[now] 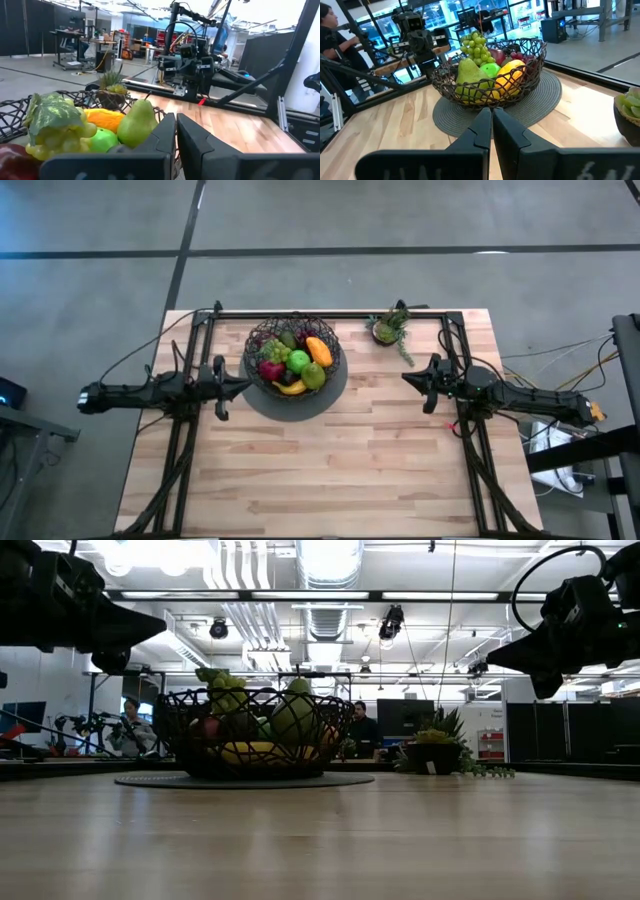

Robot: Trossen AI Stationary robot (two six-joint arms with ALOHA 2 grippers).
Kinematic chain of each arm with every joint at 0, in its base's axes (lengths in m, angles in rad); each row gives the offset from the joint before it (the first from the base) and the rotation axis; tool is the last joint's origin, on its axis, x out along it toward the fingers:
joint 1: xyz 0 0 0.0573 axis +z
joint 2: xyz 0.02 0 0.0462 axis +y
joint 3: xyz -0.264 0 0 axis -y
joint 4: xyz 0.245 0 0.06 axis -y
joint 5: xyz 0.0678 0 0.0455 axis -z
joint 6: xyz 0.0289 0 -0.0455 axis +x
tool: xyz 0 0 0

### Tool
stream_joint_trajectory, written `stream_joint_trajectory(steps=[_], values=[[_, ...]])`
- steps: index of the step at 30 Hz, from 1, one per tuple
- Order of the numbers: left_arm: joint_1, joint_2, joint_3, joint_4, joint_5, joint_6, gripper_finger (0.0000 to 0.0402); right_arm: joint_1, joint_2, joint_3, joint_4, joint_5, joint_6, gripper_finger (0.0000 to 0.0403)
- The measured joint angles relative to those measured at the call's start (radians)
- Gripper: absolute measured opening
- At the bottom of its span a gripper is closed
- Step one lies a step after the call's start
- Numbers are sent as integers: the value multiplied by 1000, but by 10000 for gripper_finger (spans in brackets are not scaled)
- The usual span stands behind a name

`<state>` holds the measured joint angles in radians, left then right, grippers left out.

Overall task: Build produce basket
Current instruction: Return to Home Position

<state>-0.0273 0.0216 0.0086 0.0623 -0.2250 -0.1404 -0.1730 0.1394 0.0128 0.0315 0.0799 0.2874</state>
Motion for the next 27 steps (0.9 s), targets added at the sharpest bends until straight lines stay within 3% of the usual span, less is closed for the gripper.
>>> stream_joint_trajectory(steps=[12,27], values=[[0,5,-1,-10,92,126,0,0,0,0,1,0,0,9],[0,98,-3,-22,96,148,0,0,0,0,2,0,0,9]])
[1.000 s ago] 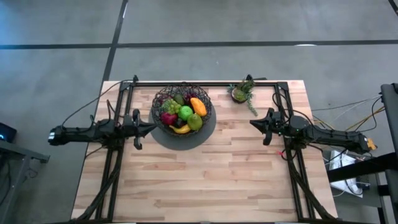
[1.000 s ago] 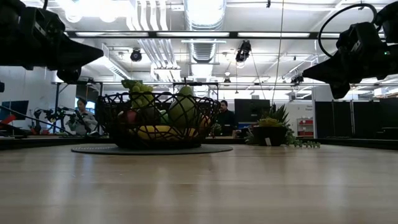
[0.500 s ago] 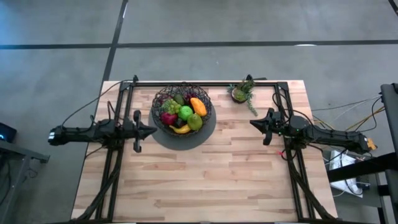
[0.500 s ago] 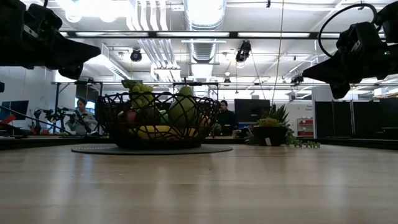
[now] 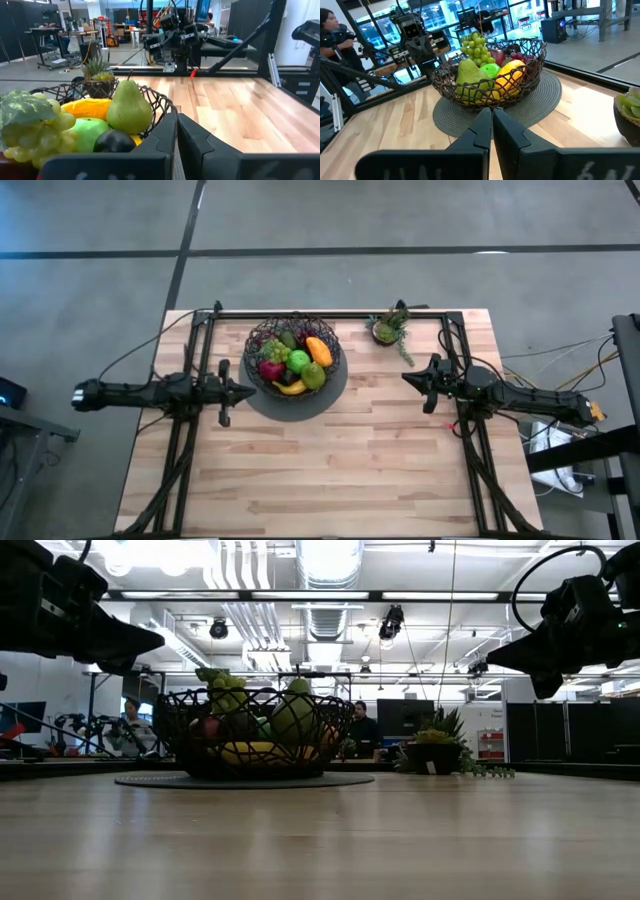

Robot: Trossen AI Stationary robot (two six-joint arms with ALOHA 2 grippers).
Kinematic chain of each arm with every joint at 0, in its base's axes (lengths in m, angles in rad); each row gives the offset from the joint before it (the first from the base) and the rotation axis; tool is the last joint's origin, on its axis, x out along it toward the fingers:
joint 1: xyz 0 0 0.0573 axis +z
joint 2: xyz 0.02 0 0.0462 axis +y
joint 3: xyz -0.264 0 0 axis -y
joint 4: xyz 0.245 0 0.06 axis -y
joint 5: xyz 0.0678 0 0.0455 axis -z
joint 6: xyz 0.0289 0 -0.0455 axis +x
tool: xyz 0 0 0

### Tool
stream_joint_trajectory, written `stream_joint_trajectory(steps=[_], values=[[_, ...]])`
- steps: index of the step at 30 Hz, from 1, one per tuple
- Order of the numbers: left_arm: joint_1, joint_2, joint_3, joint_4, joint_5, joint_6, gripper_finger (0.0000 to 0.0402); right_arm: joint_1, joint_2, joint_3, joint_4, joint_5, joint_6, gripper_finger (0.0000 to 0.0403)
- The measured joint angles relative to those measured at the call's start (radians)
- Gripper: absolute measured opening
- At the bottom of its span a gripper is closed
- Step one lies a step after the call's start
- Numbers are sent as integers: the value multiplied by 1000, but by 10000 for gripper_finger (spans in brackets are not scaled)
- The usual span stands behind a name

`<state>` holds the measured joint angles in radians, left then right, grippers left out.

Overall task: Build produce basket
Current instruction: Return to Home Position

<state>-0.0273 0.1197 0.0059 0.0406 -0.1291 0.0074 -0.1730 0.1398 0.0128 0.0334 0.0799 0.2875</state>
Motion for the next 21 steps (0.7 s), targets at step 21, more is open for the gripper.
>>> stream_joint_trajectory(steps=[21], values=[[0,93,-1,2,-2,0,0,0,0,0,0,0,0,9]])
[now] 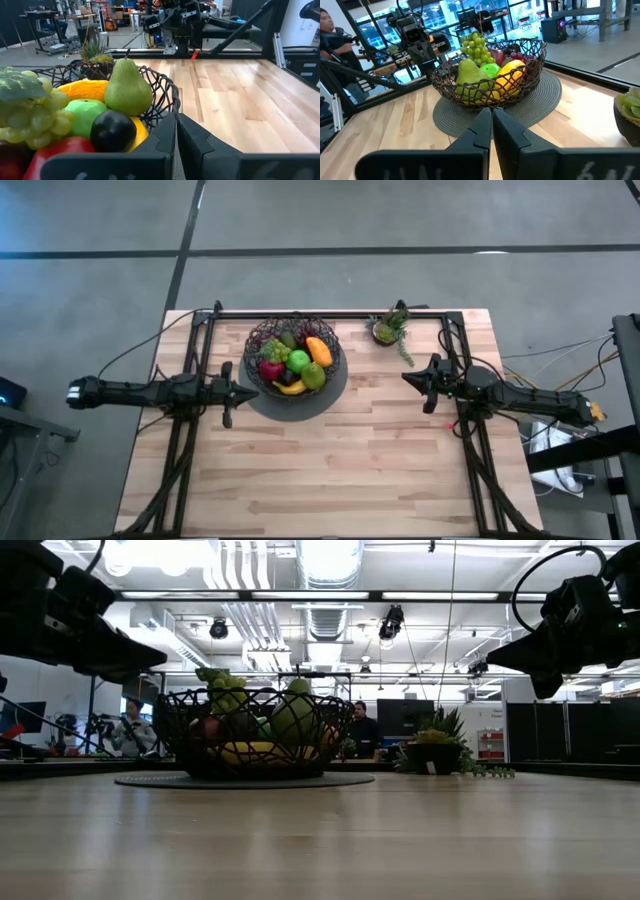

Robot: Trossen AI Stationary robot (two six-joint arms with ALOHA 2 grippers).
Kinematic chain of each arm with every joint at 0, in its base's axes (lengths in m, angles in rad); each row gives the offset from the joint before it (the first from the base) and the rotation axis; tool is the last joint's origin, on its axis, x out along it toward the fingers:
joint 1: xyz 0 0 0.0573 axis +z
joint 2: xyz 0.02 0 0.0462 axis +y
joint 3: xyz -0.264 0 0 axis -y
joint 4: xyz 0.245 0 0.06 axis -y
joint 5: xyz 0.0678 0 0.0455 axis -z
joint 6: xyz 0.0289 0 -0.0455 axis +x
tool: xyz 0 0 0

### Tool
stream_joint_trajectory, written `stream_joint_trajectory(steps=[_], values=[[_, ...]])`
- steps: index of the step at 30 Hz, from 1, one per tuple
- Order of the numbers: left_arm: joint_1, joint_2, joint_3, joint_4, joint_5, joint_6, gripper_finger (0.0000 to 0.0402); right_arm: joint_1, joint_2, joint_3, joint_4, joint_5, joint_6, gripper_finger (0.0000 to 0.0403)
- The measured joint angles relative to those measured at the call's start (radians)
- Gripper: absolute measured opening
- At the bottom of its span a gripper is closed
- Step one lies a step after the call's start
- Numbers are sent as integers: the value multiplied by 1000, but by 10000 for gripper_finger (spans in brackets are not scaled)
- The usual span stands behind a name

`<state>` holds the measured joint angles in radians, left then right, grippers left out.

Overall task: Build produce basket
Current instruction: Return to Home Position

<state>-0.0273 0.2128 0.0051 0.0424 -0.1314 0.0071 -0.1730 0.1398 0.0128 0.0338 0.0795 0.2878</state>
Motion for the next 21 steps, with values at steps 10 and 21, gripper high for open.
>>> stream_joint_trajectory(steps=[10,21], values=[[0,28,0,1,0,0,0,69,-108,0,-1,0,0,9],[0,46,0,1,0,0,0,86,-139,0,-15,-2,0,9]])
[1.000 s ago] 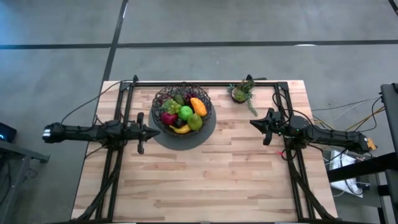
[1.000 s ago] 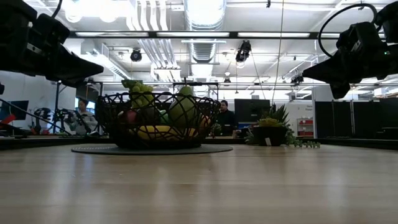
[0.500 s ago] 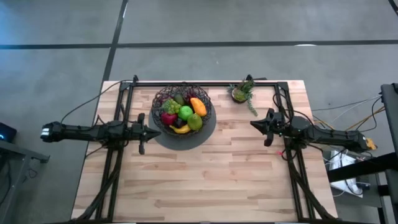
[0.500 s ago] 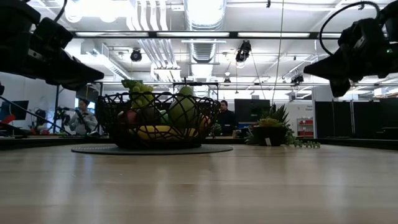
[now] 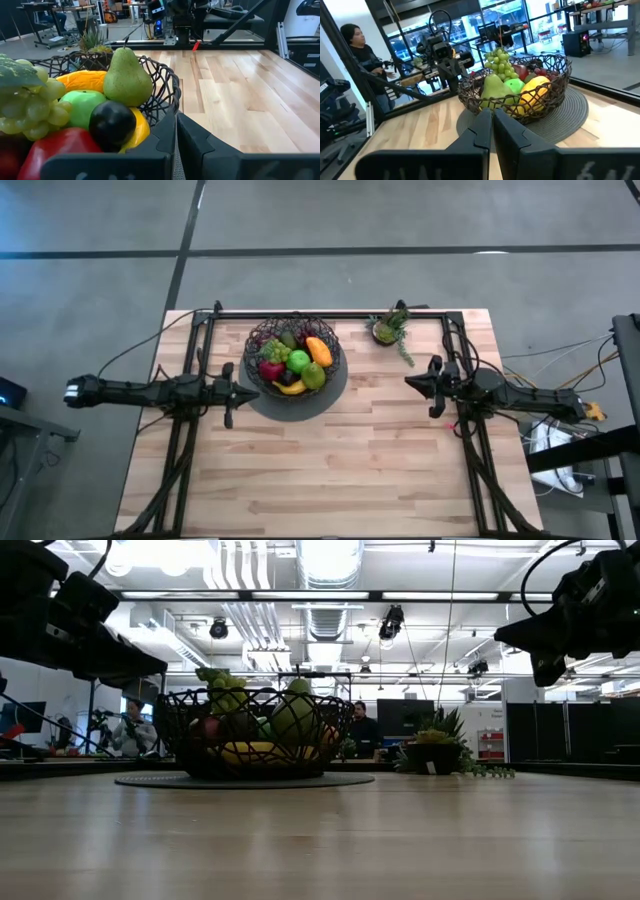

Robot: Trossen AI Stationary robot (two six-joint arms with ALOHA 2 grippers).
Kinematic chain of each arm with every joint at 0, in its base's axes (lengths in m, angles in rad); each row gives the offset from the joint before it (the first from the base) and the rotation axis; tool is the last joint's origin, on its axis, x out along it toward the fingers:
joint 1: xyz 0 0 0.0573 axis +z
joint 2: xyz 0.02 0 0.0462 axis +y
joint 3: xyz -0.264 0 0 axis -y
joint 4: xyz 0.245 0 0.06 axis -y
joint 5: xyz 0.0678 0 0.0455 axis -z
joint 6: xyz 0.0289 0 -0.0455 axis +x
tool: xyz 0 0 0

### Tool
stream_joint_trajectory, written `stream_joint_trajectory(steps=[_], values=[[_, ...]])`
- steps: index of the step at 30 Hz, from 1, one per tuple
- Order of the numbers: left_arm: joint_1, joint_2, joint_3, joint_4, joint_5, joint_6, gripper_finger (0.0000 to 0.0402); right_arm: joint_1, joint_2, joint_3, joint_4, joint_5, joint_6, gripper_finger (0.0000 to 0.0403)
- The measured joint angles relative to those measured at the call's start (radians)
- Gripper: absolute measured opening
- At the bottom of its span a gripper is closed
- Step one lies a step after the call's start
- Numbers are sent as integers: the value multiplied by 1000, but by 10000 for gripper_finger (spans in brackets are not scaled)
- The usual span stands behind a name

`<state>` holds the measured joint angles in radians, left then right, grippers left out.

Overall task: Build produce basket
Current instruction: Return to Home Position

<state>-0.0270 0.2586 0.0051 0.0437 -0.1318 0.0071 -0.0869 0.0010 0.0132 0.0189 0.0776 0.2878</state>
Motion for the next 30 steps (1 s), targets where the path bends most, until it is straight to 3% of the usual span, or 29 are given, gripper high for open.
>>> stream_joint_trajectory(steps=[30], values=[[0,29,0,0,0,0,0,11,35,-1,13,2,0,9]])
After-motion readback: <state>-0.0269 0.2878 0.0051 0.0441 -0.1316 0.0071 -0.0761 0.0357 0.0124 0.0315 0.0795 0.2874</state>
